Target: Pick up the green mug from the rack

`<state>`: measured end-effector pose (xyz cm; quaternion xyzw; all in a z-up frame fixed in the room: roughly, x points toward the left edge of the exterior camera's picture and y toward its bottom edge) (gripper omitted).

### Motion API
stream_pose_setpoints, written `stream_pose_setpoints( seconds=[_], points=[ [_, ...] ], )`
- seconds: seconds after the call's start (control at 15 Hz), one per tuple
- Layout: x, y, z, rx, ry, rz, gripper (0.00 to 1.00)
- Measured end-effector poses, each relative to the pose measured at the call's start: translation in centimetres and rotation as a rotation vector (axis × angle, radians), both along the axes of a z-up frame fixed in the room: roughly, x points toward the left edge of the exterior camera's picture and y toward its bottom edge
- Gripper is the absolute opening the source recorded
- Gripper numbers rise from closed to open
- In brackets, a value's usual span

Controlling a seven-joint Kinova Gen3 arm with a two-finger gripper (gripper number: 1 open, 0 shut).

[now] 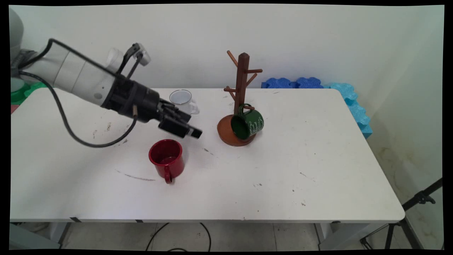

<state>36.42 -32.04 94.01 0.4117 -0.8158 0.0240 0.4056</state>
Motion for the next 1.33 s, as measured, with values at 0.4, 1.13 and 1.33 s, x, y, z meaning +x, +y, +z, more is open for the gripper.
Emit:
stream_pose_setpoints(
  seconds=[0.4,1.13,1.33],
  points=[
    [-2.9,-1.7,-1.2,-0.002,0.114,0.135,1.00],
    [-8.7,-4.0,-6.3,0.021,0.141,0.289,1.00],
    [-9.9,-4.5,-7.6,0.031,0.141,0.315,1.00]
  ],
)
